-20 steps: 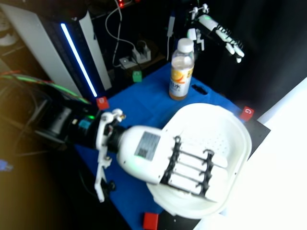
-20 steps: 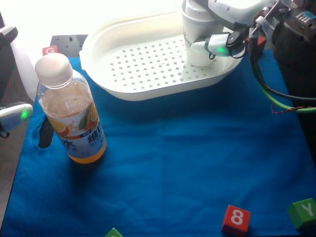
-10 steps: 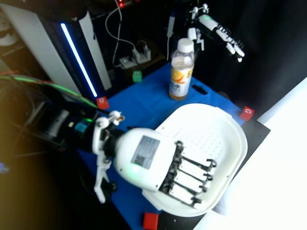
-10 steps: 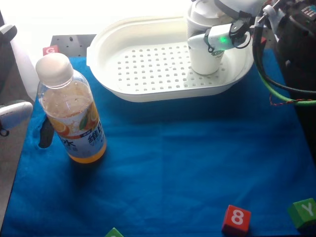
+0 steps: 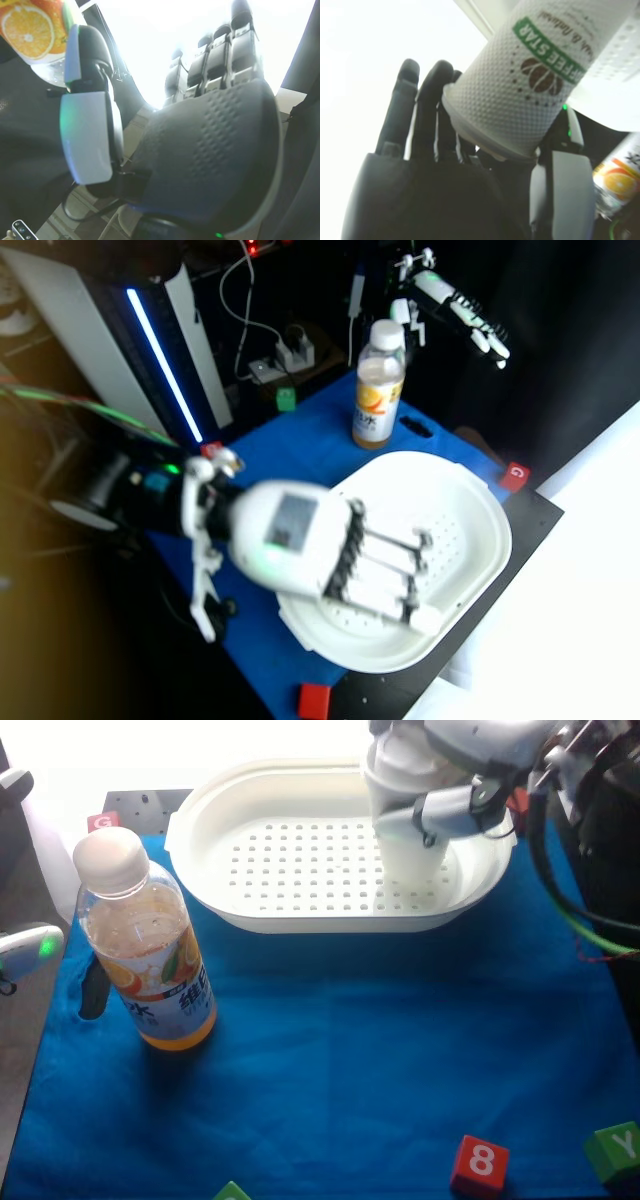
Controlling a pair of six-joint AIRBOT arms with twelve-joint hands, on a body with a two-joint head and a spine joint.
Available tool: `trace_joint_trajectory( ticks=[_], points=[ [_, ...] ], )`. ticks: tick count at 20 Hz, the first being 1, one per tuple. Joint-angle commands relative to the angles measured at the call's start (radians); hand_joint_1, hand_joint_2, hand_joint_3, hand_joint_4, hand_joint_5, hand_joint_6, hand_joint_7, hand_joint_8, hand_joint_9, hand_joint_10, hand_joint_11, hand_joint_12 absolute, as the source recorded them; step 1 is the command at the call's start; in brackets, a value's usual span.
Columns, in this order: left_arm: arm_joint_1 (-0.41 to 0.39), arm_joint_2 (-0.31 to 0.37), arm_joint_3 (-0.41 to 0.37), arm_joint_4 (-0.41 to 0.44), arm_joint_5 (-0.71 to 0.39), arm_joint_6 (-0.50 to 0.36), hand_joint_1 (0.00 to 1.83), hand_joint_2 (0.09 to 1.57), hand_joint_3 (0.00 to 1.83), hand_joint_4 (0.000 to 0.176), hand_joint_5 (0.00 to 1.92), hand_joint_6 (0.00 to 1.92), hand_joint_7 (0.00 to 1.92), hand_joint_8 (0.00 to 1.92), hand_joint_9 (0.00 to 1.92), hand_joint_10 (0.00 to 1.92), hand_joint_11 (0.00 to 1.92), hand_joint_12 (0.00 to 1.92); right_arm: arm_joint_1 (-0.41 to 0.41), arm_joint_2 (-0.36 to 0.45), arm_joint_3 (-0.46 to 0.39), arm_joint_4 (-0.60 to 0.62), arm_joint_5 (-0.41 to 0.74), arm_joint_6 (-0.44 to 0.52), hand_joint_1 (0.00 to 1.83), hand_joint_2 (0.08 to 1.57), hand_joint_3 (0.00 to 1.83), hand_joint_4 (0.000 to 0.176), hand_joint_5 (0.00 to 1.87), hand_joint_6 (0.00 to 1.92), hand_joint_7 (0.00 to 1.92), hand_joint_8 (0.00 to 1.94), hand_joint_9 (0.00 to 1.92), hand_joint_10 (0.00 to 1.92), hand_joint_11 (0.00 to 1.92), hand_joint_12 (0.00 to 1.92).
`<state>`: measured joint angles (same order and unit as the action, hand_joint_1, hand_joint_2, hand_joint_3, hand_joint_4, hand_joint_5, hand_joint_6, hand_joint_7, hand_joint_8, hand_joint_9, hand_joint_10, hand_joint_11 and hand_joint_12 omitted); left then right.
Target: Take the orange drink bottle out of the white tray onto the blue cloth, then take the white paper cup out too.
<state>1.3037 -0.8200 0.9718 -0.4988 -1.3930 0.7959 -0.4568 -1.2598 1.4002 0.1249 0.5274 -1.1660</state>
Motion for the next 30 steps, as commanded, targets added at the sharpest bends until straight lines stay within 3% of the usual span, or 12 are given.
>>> trace_joint_trajectory(
  ticks=[1,2,4,7,9,13,14,19,24,25,27,30],
  points=[
    [-0.004,-0.001,0.004,-0.004,-0.128,-0.005,0.79,1.11,0.0,0.148,0.09,0.0,0.0,0.0,0.01,0.0,0.0,0.73,0.028,0.016,-0.014,-0.014,0.187,0.002,0.81,1.37,0.0,0.06,0.51,1.69,0.4,1.63,0.46,1.83,0.23,1.92],
    [-0.003,-0.001,0.004,-0.006,-0.128,-0.005,0.78,1.11,0.0,0.15,0.09,0.0,0.0,0.0,0.02,0.0,0.0,0.76,0.031,0.041,-0.048,-0.031,0.221,0.002,0.8,1.27,0.0,0.0,0.25,1.61,0.32,1.65,0.39,1.87,0.21,1.92],
    [-0.003,-0.001,0.004,-0.007,-0.13,-0.005,0.78,1.11,0.0,0.172,0.08,0.0,0.0,0.0,0.01,0.01,0.0,0.71,0.032,0.086,-0.108,-0.068,0.272,0.002,0.8,1.25,0.0,0.0,0.16,1.6,0.27,1.72,0.41,1.92,0.57,1.92],
    [0.0,-0.001,0.001,-0.015,-0.136,-0.005,0.8,1.12,0.0,0.159,0.08,0.0,0.0,0.0,0.0,0.0,0.0,0.55,0.024,0.194,-0.232,-0.126,0.342,0.002,0.87,1.22,0.0,0.0,0.19,1.64,0.38,1.82,0.6,1.92,0.78,1.92],
    [0.004,-0.001,-0.001,-0.019,-0.139,-0.005,0.77,1.13,0.0,0.157,0.08,0.0,0.0,0.0,0.01,0.0,0.0,0.57,-0.027,0.247,-0.299,-0.153,0.379,0.002,0.83,1.37,0.01,0.016,0.5,1.7,0.39,1.7,0.54,1.89,0.68,1.92],
    [0.014,-0.001,-0.006,-0.031,-0.151,-0.007,0.77,1.15,0.0,0.154,0.1,0.0,0.0,0.0,0.02,0.0,0.0,0.5,-0.131,0.309,-0.363,-0.243,0.412,0.15,0.87,1.39,0.0,0.0,0.49,1.72,0.32,1.68,0.45,1.92,0.63,1.92],
    [0.015,-0.001,-0.006,-0.033,-0.153,-0.008,0.74,1.18,0.01,0.153,0.11,0.0,0.0,0.0,0.02,0.0,0.0,0.53,-0.16,0.307,-0.349,-0.272,0.437,0.255,0.87,1.26,0.0,0.0,0.16,1.6,0.25,1.73,0.41,1.92,0.55,1.92],
    [0.017,-0.002,-0.007,-0.04,-0.155,-0.009,0.64,1.24,0.01,0.173,0.09,0.0,0.01,0.0,0.07,0.01,0.0,0.56,-0.256,0.282,-0.337,-0.279,0.45,0.327,0.85,1.22,0.0,0.0,0.22,1.62,0.39,1.84,0.73,1.92,0.93,1.92],
    [0.018,-0.002,-0.008,-0.043,-0.158,-0.009,0.64,1.27,0.01,0.162,0.1,0.0,0.0,0.0,0.03,0.0,0.0,0.59,-0.311,0.252,-0.322,-0.262,0.414,0.329,0.76,1.24,0.0,0.0,0.04,1.58,0.27,1.77,0.74,1.92,0.96,1.92],
    [0.018,-0.001,-0.009,-0.043,-0.16,-0.009,0.65,1.28,0.0,0.158,0.1,0.0,0.0,0.0,0.04,0.0,0.0,0.65,-0.323,0.25,-0.323,-0.262,0.39,0.329,0.75,1.23,0.0,0.0,0.01,1.5,0.23,1.74,0.56,1.92,0.71,1.92],
    [0.018,-0.001,-0.009,-0.044,-0.161,-0.009,0.7,1.31,0.01,0.127,0.1,0.0,0.0,0.0,0.02,0.0,0.0,0.62,-0.332,0.251,-0.326,-0.262,0.384,0.329,0.68,1.24,0.0,0.0,0.0,1.0,0.05,1.26,0.15,1.55,0.16,1.85],
    [0.02,-0.001,-0.009,-0.047,-0.162,-0.009,0.7,1.33,0.01,0.117,0.1,0.0,0.0,0.0,0.02,0.0,0.0,0.56,-0.343,0.271,-0.347,-0.267,0.381,0.329,0.56,1.17,0.0,0.0,0.0,0.19,0.0,0.11,0.0,0.38,0.0,1.31]
  ],
)
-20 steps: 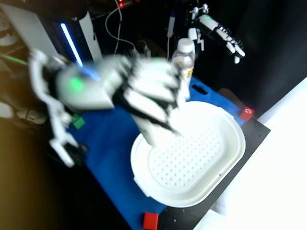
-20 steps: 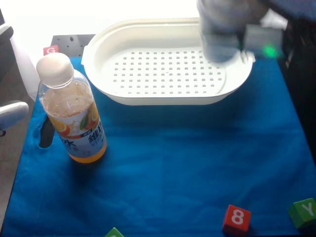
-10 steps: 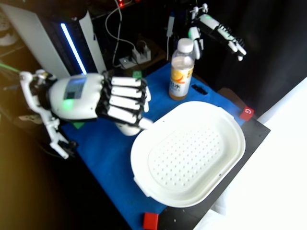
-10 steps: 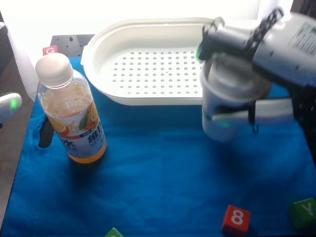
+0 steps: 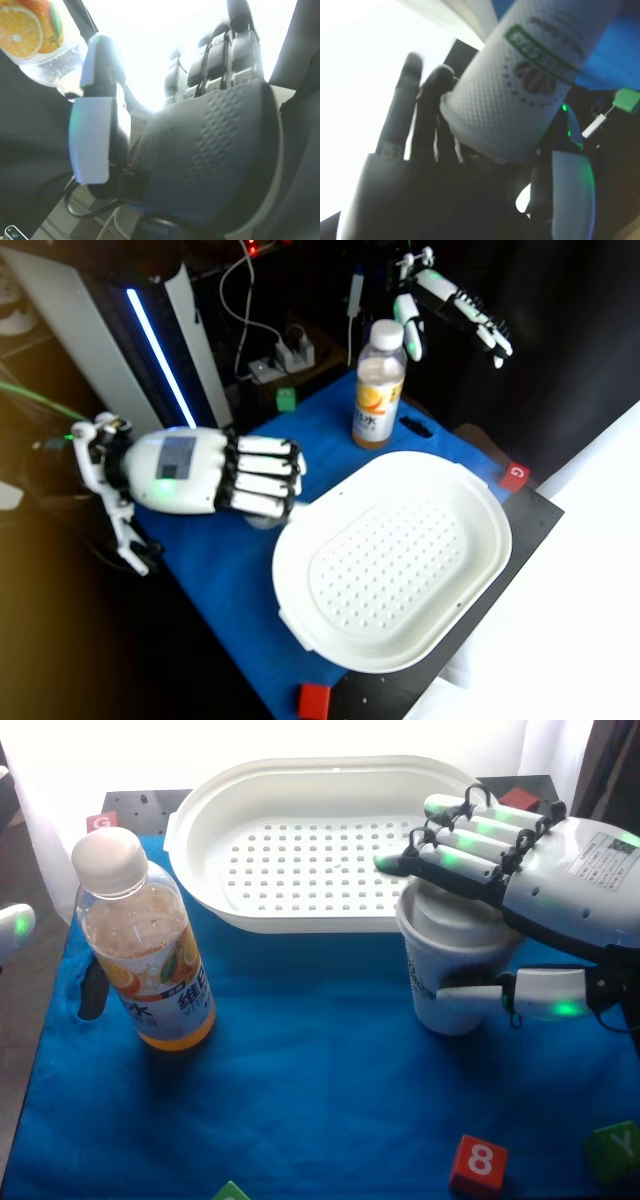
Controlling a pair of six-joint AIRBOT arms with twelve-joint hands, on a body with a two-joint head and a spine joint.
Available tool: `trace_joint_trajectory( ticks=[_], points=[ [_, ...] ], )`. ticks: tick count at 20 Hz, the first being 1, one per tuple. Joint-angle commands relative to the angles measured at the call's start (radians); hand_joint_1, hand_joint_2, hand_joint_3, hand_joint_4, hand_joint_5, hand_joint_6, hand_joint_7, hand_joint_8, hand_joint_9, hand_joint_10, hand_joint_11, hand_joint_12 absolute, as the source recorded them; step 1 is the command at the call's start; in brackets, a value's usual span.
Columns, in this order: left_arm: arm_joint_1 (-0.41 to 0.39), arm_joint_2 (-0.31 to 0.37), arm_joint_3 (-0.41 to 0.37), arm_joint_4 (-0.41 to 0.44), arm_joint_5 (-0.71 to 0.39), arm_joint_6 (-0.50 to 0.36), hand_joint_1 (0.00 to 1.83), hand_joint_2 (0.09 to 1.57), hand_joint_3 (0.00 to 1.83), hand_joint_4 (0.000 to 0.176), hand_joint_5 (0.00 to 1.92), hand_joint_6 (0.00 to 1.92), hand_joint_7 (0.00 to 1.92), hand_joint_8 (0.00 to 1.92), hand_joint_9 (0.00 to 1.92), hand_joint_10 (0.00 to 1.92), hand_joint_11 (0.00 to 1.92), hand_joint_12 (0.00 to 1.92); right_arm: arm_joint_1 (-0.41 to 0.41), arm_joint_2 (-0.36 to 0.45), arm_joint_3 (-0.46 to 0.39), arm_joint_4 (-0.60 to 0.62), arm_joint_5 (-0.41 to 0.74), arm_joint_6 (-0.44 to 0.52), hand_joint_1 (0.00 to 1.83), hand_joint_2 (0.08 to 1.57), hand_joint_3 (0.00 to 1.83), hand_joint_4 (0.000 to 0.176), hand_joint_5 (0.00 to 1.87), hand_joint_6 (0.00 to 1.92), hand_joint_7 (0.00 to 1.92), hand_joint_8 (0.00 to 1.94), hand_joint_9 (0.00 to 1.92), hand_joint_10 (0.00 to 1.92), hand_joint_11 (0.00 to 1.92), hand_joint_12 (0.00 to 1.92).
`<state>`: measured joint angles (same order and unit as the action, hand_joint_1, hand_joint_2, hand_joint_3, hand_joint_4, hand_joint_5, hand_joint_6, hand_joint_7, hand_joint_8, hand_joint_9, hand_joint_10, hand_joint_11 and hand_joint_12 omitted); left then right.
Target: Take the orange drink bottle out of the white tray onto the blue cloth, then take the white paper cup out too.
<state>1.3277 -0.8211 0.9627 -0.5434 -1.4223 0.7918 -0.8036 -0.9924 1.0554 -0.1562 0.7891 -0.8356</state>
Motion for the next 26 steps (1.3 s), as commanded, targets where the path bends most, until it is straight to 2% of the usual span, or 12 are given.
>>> trace_joint_trajectory(
  ticks=[1,5,8,10,12,13,15,18,20,22,23,26],
  points=[
    [-0.003,-0.001,0.0,-0.004,-0.133,-0.005,0.69,1.33,0.0,0.133,0.1,0.0,0.0,0.0,0.02,0.0,0.0,0.56,0.004,0.01,-0.008,0.01,0.12,-0.001,0.47,1.15,0.0,0.0,0.0,0.04,0.0,0.02,0.0,0.13,0.0,1.13],
    [0.001,-0.001,-0.001,-0.008,-0.14,-0.006,0.58,1.3,0.0,0.127,0.1,0.0,0.0,0.0,0.0,0.0,0.0,0.37,0.004,0.048,-0.036,0.007,0.138,0.016,0.38,1.1,0.0,0.084,0.0,0.0,0.0,0.0,0.0,0.0,0.0,0.05],
    [0.003,-0.001,-0.001,-0.009,-0.144,-0.007,0.55,1.3,0.0,0.104,0.08,0.0,0.0,0.0,0.0,0.0,0.0,0.34,0.004,0.068,-0.037,-0.012,0.192,0.093,0.41,1.08,0.0,0.06,0.0,0.0,0.0,0.0,0.0,0.0,0.0,0.0],
    [0.003,-0.001,-0.001,-0.009,-0.146,-0.007,0.54,1.27,0.0,0.114,0.09,0.0,0.0,0.0,0.01,0.0,0.0,0.47,0.004,0.084,-0.047,-0.015,0.234,0.106,0.39,1.07,0.0,0.145,0.0,0.0,0.0,0.0,0.0,0.0,0.0,0.0],
    [0.003,-0.001,-0.001,-0.009,-0.147,-0.007,0.53,1.26,0.0,0.114,0.08,0.0,0.0,0.0,0.01,0.0,0.0,0.43,0.004,0.106,-0.06,-0.015,0.29,0.106,0.42,1.03,0.0,0.151,0.0,0.0,0.0,0.0,0.0,0.0,0.05,0.03],
    [0.004,-0.001,-0.002,-0.009,-0.151,-0.007,0.53,1.24,0.0,0.133,0.09,0.0,0.0,0.0,0.02,0.0,0.0,0.48,0.004,0.119,-0.067,-0.012,0.317,0.106,0.45,1.0,0.0,0.084,0.0,0.0,0.0,0.0,0.0,0.0,0.01,0.26],
    [0.005,-0.001,-0.003,-0.009,-0.158,-0.008,0.51,1.22,0.0,0.127,0.09,0.0,0.0,0.0,0.02,0.0,0.0,0.53,0.004,0.147,-0.078,0.002,0.367,0.106,0.45,1.01,0.01,0.038,0.0,0.0,0.0,0.0,0.0,0.0,0.0,0.38],
    [0.011,0.002,-0.009,0.0,-0.189,-0.01,0.51,1.24,0.0,0.121,0.1,0.0,0.0,0.0,0.01,0.0,0.0,0.45,-0.01,0.175,-0.084,0.053,0.46,0.106,0.25,1.16,0.04,0.036,0.0,0.0,0.0,0.0,0.0,0.0,0.0,0.25],
    [0.011,0.006,-0.013,0.005,-0.209,-0.01,0.53,1.24,0.0,0.137,0.09,0.0,0.0,0.0,0.02,0.0,0.0,0.43,-0.025,0.18,-0.079,0.098,0.511,0.105,0.33,1.32,0.04,0.0,0.0,0.0,0.07,0.02,0.15,0.08,0.0,0.84],
    [0.011,0.014,-0.021,0.01,-0.246,-0.01,0.52,1.22,0.0,0.153,0.11,0.0,0.01,0.0,0.05,0.01,0.0,0.47,-0.044,0.182,-0.075,0.16,0.564,0.094,0.55,1.36,0.02,0.0,0.02,0.01,0.09,0.01,0.17,0.16,0.0,1.28],
    [0.011,0.018,-0.023,0.014,-0.266,-0.01,0.45,1.21,0.0,0.145,0.13,0.01,0.05,0.01,0.09,0.02,0.0,0.57,-0.05,0.184,-0.075,0.182,0.577,0.08,0.53,1.39,0.0,0.0,0.01,0.0,0.1,0.01,0.03,0.5,0.0,1.44],
    [0.003,0.029,-0.027,0.026,-0.309,-0.009,0.5,1.24,0.01,0.139,0.07,0.0,0.0,0.0,0.01,0.0,0.0,0.19,-0.052,0.189,-0.075,0.228,0.591,0.047,0.59,1.36,0.0,0.0,0.0,0.0,0.1,0.0,0.0,0.55,0.0,1.34]
  ],
)
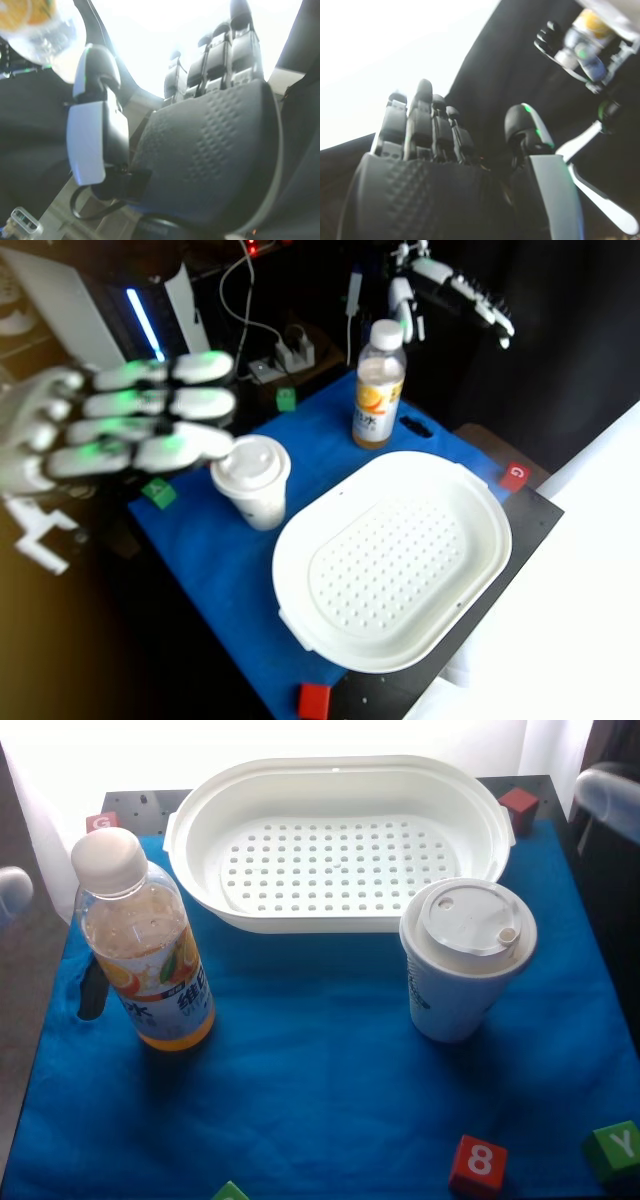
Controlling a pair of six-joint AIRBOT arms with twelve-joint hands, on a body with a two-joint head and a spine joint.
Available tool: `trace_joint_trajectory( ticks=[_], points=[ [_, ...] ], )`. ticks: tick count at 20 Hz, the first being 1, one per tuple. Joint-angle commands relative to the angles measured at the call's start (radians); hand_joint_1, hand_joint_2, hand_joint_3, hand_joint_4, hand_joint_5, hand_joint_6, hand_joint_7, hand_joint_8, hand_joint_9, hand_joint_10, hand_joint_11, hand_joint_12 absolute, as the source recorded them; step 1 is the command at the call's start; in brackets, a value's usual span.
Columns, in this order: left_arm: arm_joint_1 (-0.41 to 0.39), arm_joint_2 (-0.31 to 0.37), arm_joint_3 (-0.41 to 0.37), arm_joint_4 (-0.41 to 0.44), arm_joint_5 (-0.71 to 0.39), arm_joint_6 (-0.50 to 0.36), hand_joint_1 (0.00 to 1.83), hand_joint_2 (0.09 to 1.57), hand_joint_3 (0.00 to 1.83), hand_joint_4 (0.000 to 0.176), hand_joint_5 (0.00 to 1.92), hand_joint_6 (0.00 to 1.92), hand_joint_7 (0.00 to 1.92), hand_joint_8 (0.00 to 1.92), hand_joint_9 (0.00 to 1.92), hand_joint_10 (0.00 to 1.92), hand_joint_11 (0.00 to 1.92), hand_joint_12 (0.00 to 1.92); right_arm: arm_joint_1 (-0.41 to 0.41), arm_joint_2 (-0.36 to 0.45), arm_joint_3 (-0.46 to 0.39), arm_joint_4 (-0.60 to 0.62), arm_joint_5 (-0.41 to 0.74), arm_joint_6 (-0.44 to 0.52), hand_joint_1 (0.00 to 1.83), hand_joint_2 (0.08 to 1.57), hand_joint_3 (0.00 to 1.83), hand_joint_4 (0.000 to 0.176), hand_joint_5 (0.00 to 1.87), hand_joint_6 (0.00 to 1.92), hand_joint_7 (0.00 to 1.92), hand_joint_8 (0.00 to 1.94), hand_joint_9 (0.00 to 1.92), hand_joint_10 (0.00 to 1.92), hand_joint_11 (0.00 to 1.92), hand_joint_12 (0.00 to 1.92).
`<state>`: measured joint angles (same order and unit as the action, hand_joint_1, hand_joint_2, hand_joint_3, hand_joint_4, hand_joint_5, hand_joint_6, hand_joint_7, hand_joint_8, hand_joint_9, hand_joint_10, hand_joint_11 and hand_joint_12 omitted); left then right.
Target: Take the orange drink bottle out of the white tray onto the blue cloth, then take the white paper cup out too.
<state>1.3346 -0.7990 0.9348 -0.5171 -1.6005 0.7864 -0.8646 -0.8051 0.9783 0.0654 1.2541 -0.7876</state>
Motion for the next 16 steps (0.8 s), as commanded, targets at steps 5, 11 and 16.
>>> trace_joint_trajectory(
  ticks=[5,11,16],
  points=[
    [-0.078,0.007,0.021,0.061,-0.131,0.006,0.52,1.21,0.0,0.146,0.01,0.0,0.0,0.0,0.02,0.0,0.0,0.29,0.009,0.019,0.003,0.03,0.155,-0.007,0.52,1.3,0.0,0.0,0.0,0.0,0.01,0.0,0.0,0.27,0.0,1.2],
    [-0.184,0.008,0.04,0.143,-0.131,0.028,0.61,1.25,0.01,0.176,0.01,0.0,0.0,0.0,0.0,0.0,0.0,0.01,0.009,0.039,-0.013,0.048,0.243,-0.016,0.52,1.18,0.0,0.085,0.0,0.0,0.0,0.0,0.0,0.19,0.0,1.28],
    [-0.273,0.01,0.054,0.215,-0.131,0.048,0.55,1.15,0.0,0.16,0.0,0.0,0.0,0.0,0.0,0.0,0.03,0.03,0.01,0.078,-0.033,0.048,0.347,-0.015,0.6,1.08,0.0,0.119,0.0,0.0,0.0,0.0,0.0,0.41,0.0,1.63]
  ],
)
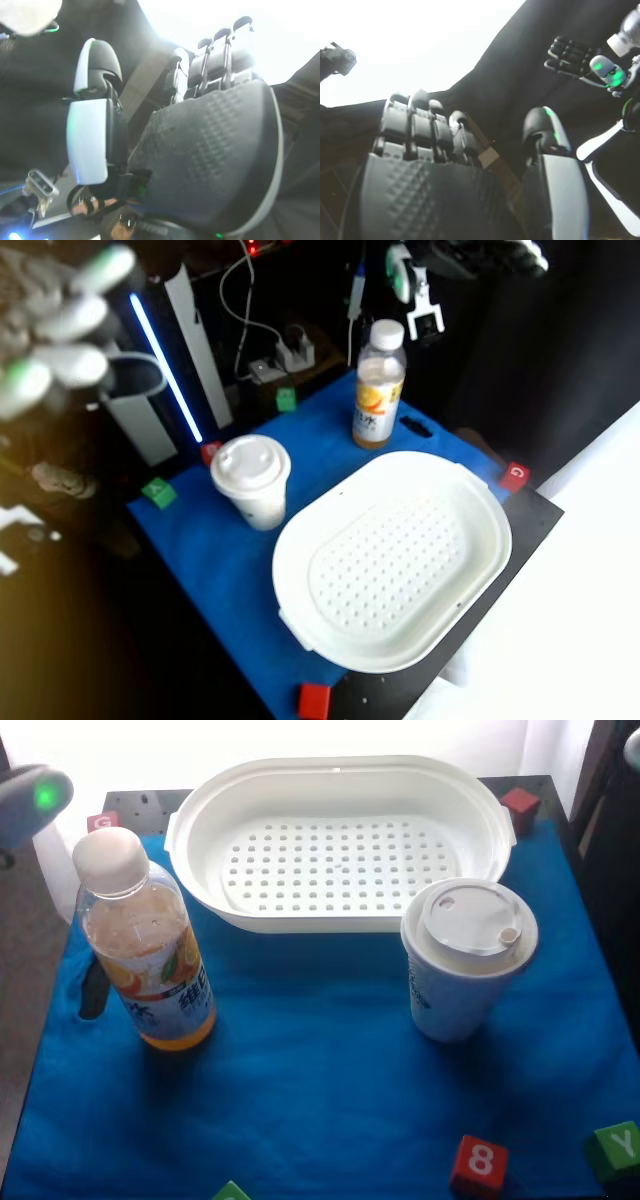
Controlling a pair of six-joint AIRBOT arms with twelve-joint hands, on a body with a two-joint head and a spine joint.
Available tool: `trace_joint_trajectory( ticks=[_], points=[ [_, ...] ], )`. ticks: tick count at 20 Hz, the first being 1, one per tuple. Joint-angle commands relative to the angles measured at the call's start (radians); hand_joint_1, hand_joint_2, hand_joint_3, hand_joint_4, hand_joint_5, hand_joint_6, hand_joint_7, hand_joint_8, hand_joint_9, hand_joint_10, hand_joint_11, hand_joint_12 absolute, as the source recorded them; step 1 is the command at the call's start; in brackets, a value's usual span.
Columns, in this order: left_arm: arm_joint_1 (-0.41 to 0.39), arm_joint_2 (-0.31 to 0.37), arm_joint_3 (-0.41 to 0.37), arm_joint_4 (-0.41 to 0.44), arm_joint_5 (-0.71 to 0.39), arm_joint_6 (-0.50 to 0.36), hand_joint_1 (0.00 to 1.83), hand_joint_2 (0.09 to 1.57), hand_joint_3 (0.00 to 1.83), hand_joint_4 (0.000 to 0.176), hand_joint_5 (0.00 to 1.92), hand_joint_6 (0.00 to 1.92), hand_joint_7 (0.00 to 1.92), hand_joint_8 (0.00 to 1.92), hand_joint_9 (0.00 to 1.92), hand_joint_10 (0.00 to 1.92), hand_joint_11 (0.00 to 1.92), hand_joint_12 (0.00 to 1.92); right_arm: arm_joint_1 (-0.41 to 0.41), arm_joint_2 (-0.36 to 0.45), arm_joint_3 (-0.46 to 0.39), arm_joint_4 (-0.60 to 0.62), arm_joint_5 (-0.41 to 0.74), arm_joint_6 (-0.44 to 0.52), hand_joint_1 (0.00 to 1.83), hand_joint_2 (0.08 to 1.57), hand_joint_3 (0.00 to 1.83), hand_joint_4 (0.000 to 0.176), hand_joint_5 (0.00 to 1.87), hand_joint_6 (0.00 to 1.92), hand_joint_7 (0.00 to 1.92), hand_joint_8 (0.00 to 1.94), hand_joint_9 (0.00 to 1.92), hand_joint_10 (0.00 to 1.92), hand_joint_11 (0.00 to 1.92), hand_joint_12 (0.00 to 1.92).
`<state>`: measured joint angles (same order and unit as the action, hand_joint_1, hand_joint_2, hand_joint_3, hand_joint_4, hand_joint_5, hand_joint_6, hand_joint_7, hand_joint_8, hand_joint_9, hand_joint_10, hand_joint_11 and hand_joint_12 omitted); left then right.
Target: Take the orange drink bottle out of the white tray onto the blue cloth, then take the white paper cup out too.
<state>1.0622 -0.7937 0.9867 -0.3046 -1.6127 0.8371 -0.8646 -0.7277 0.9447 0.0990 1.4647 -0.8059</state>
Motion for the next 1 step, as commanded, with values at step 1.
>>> trace_joint_trajectory(
  ticks=[1],
  points=[
    [-0.027,0.007,0.002,0.033,-0.119,0.01,0.68,1.19,0.01,0.173,0.0,0.0,0.0,0.0,0.02,0.01,0.01,0.03,0.01,0.013,-0.009,0.015,0.162,0.007,0.64,1.05,0.0,0.092,0.0,0.0,0.0,0.0,0.0,0.43,0.0,1.33]
  ],
)
